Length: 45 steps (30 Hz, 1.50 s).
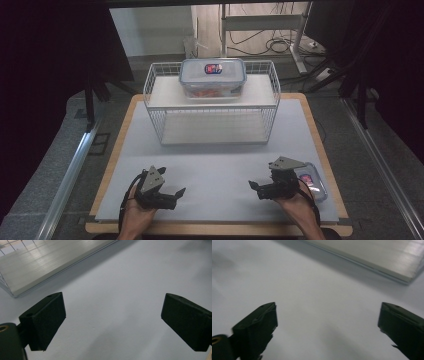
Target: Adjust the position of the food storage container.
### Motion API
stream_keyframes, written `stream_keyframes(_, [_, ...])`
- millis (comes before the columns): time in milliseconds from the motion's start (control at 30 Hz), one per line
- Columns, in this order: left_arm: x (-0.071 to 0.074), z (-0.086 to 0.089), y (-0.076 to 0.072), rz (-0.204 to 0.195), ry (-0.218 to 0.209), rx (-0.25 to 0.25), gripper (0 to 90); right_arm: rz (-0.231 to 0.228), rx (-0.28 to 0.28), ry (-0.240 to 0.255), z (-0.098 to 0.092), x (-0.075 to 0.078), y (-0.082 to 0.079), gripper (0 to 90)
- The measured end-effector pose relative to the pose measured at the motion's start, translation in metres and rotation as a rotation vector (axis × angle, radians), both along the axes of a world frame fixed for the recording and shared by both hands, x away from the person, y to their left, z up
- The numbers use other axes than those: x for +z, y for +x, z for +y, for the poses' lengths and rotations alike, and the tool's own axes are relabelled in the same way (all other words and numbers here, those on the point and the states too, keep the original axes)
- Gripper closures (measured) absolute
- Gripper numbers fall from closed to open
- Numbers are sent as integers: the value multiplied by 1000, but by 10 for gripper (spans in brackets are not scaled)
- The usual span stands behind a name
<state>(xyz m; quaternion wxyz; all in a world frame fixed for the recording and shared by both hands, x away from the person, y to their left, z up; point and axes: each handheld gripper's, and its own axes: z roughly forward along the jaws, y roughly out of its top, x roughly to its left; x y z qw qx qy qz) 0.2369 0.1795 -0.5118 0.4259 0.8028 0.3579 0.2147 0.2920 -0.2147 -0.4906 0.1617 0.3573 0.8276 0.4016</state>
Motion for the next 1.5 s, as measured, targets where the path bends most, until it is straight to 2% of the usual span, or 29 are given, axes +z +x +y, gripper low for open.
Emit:
stream_keyframes(133, [-1, 0, 1, 10, -9, -1, 56, 46, -43, -9, -5, 0, 4, 19])
stream_keyframes(200, [-2, 1, 2, 15, -8, -1, 55, 52, -64, -29, -9, 3, 5, 94])
stream_keyframes(233, [-2, 1, 2, 17, -9, -2, 55, 50, -76, -33, -12, 5, 6, 154])
stream_keyframes(300, [-3, 1, 2, 21, -13, -6, 55, 62, -79, -36, -19, 10, 5, 328])
stream_keyframes(367, [-3, 0, 2, 21, -12, -9, 54, 63, -90, -68, -28, 14, 6, 442])
stream_keyframes(400, [-3, 0, 2, 21, -10, -11, 53, 60, -95, -65, -34, 16, 6, 498])
stream_keyframes(433, [-4, 0, 2, 22, -8, -14, 52, 59, -97, -42, -43, 18, 6, 576])
stream_keyframes(500, [-4, -1, 2, 22, -3, -17, 51, 67, -106, -20, -54, 22, 6, 671])
stream_keyframes(567, [-4, -2, 2, 22, -1, -18, 51, 55, -127, -28, -65, 25, 6, 770])
stream_keyframes(667, [-4, -2, 2, 18, -7, -18, 51, 62, -166, -39, -80, 27, 5, 874])
stream_keyframes(1000, [-4, -1, 3, 16, -17, -8, 51, 62, -360, -43, -127, 30, -3, 893])
stream_keyframes(1167, [-5, 0, 4, 21, -28, -7, 51, 52, -446, -78, -146, 29, -12, 893])
stream_keyframes(1267, [-5, -1, 4, 24, -31, -6, 51, 67, -469, -94, -152, 27, -14, 893])
stream_keyframes(1400, [-6, -1, 4, 27, -31, -5, 52, 116, -458, -104, -153, 21, -17, 893])
stream_keyframes(1500, [-6, -1, 4, 28, -30, -5, 52, 123, -460, -131, -150, 20, -17, 894])
